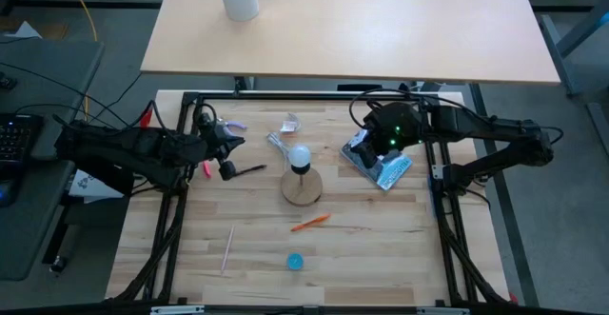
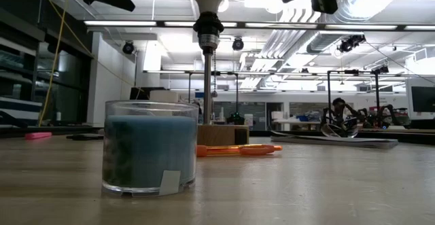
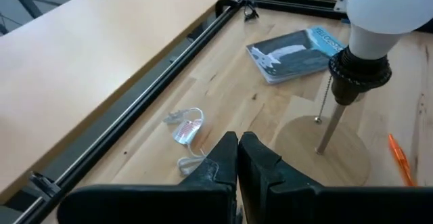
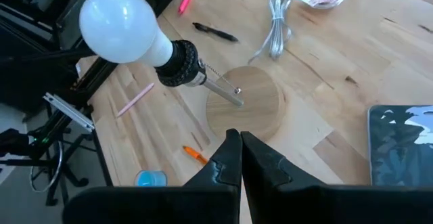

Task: Screw lightbulb
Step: Remove the light bulb from the lamp

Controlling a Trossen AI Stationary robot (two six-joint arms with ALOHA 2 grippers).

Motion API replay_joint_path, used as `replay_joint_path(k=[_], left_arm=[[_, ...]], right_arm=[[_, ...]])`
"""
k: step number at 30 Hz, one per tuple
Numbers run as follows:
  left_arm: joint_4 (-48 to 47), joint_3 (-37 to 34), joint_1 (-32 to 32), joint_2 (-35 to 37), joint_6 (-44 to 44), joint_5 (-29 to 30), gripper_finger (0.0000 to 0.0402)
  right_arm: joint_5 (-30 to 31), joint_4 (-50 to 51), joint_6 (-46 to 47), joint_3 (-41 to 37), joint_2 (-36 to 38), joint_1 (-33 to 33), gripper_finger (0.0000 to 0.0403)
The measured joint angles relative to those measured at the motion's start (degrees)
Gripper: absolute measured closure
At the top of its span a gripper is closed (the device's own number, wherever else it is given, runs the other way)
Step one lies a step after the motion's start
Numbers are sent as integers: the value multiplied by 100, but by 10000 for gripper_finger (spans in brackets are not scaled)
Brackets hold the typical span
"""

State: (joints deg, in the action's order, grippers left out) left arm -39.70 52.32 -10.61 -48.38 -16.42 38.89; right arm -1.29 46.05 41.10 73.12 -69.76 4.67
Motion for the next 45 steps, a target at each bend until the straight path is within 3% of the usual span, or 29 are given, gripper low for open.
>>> replay_joint_path(k=[16, 21, 26, 31, 34, 38, 45], left_arm=[[5, 0, 0, 2, 2, 17, 402], [534, 0, 171, -150, 348, 217, 401], [1991, 2, 710, -773, 1419, -1266, 401], [2877, 0, 1315, -1493, 1869, -1615, 401], [3658, 2, 1666, -1845, 1915, -2498, 401], [4034, 2, 1940, -2089, 1870, -3139, 401], [4080, 2, 2153, -2142, 1636, -4358, 402]], right_arm=[[3, -22, -1, 0, 0, 4, 403], [-236, -882, 43, -178, -73, -323, 403], [-120, -2496, 444, -782, -329, -904, 403], [420, -4414, 605, -1335, -779, -1363, 403], [706, -5244, 749, -1398, -1145, -1438, 403], [942, -5882, 572, -1264, -1671, -1475, 403], [1507, -5960, 361, -1055, -1974, -1444, 403]])
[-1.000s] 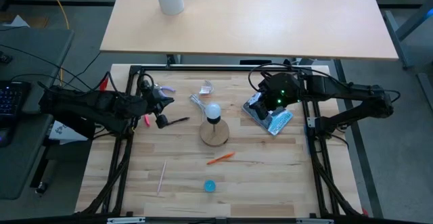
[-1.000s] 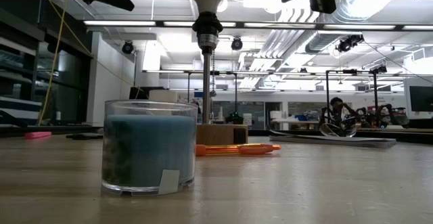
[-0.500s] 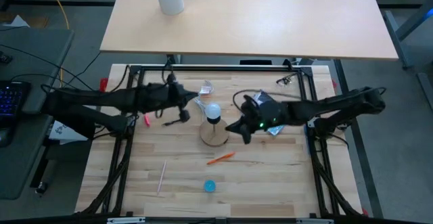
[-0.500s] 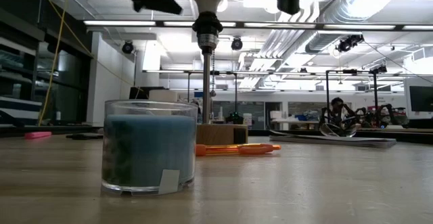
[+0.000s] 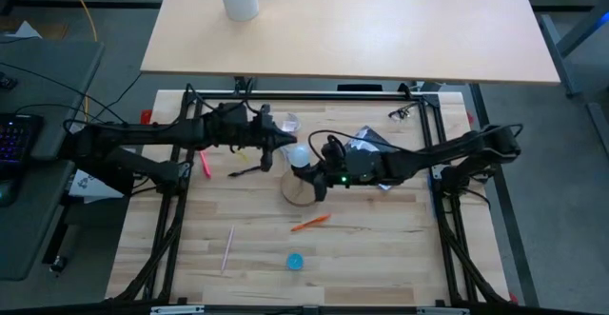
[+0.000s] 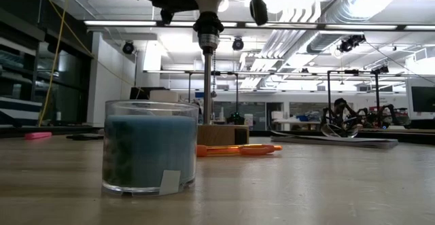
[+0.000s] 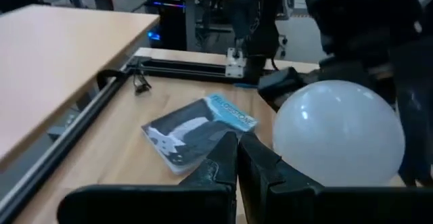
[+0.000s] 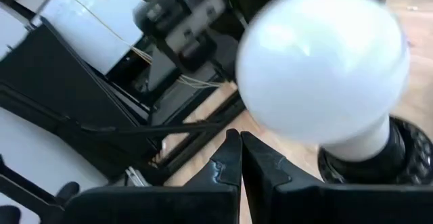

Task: Screw lightbulb
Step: Remove the light bulb from the lamp

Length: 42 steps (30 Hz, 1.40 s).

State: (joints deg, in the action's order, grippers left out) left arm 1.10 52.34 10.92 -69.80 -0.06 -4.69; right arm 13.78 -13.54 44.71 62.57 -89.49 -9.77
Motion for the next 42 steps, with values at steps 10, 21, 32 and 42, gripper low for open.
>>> replay_joint_path(k=[10, 21, 32, 42], left_arm=[[226, 0, -222, -263, -338, -171, 402], [-522, 8, -405, 121, -585, -188, 401], [-2151, 4, -794, 850, -889, -399, 401], [-2297, 4, -879, 1498, -243, 2134, 401]], right_arm=[[-84, 63, 26, 24, 20, 125, 403], [-18, 771, -18, 20, 262, 154, 403], [395, 2302, -291, 17, 1204, 554, 403], [-226, 2726, -319, 17, 1512, 513, 403]])
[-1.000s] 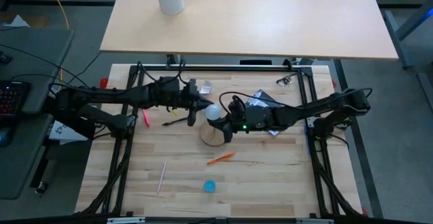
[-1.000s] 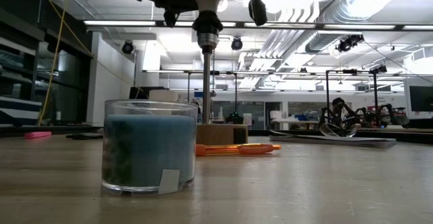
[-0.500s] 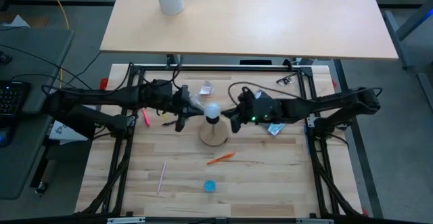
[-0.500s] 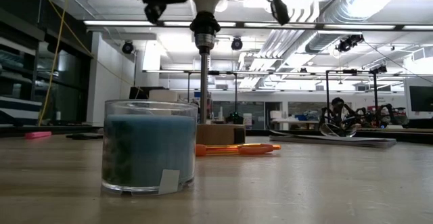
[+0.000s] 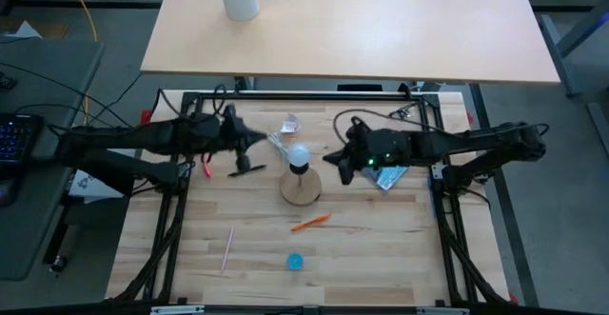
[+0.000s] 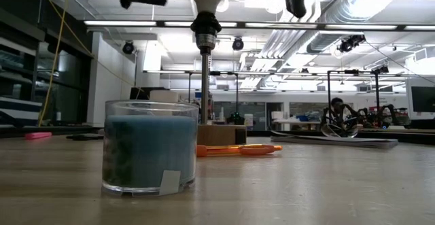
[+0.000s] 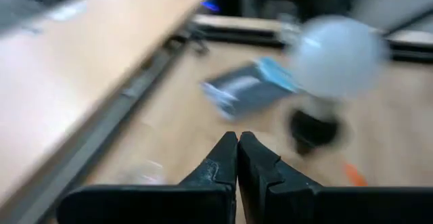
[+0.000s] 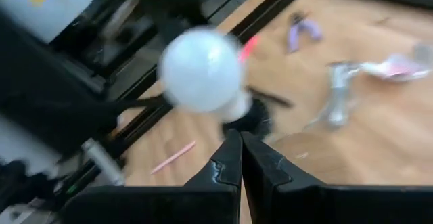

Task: Screw lightbulb
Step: Remove the light bulb from the lamp

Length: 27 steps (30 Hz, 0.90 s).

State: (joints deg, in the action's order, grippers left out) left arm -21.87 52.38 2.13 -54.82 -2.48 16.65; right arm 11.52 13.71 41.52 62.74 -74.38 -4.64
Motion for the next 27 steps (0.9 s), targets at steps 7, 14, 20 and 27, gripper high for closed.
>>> replay_joint_path(k=[7, 14, 20, 27], left_arm=[[1385, 0, 840, -1001, 213, -1019, 402], [2837, -7, 897, -1912, -81, -1825, 401], [2835, -7, 750, -2015, -339, -1959, 401], [1592, -4, 544, -1524, -391, -2161, 402]], right_arm=[[-465, -1200, 49, 0, -854, -312, 403], [-534, -2616, 45, 0, -1390, -282, 403], [-528, -2334, -65, -2, -1362, -122, 403], [-554, -1532, -428, -2, -862, 108, 403]])
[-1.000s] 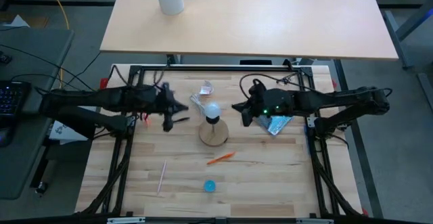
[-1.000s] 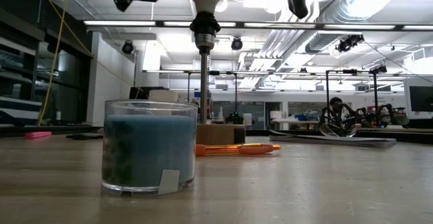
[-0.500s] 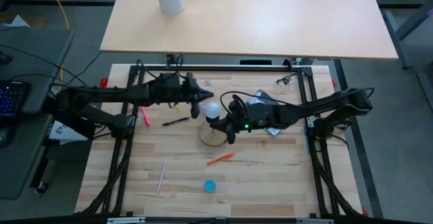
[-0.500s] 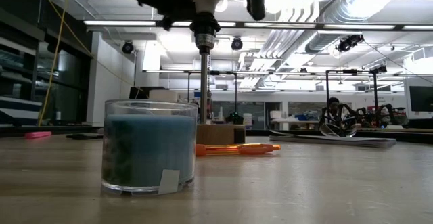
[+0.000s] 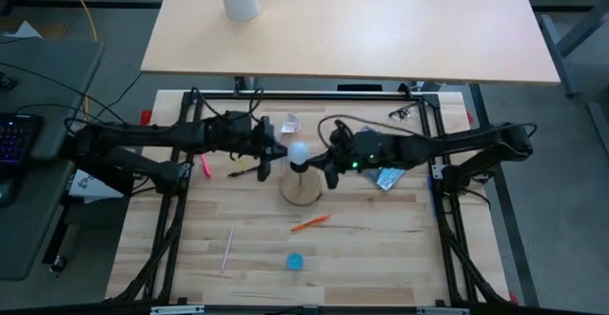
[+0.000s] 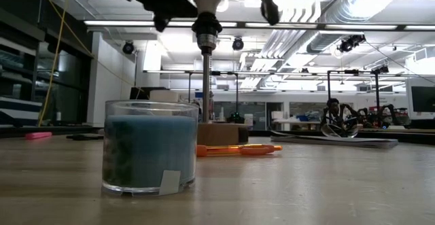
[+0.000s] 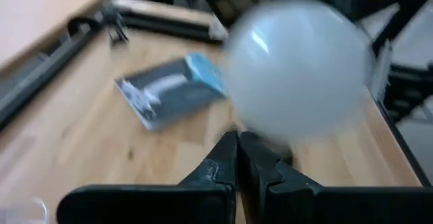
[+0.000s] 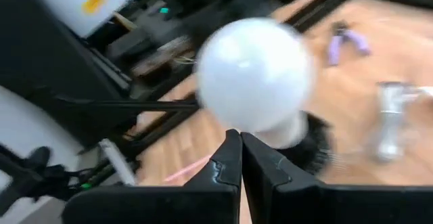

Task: Screw lightbulb
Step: Remove the light bulb from the lamp

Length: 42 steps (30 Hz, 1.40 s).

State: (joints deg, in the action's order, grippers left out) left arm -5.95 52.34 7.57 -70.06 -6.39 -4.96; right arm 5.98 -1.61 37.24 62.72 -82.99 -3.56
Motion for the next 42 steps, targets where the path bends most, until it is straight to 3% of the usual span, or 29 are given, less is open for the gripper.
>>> replay_joint_path(k=[11, 13, 17, 19, 27, 32, 37, 42], left_arm=[[-2017, 0, -451, 1201, -214, 89, 401], [-2116, 0, -489, 1424, -202, 474, 402], [-1868, 2, -447, 1591, 92, 1788, 402], [-1620, 2, -312, 1509, 346, 2049, 401], [-82, 4, 323, 367, 610, 1490, 402], [1138, -2, 372, -417, 339, 719, 402], [1303, 0, 276, -579, 4, 408, 402], [1010, 0, 112, -470, -211, -15, 402]], right_arm=[[136, 1617, -419, 2, 1057, 580, 403], [140, 1919, -429, 2, 1208, 600, 403], [124, 2052, -381, 4, 1297, 486, 403], [101, 1931, -266, 9, 1213, 349, 403], [29, 634, -69, 9, 199, -272, 403], [-155, -447, -14, 4, -426, -332, 403], [-1, -763, -74, 0, -539, -195, 403], [-55, -403, -285, -2, -364, -23, 403]])
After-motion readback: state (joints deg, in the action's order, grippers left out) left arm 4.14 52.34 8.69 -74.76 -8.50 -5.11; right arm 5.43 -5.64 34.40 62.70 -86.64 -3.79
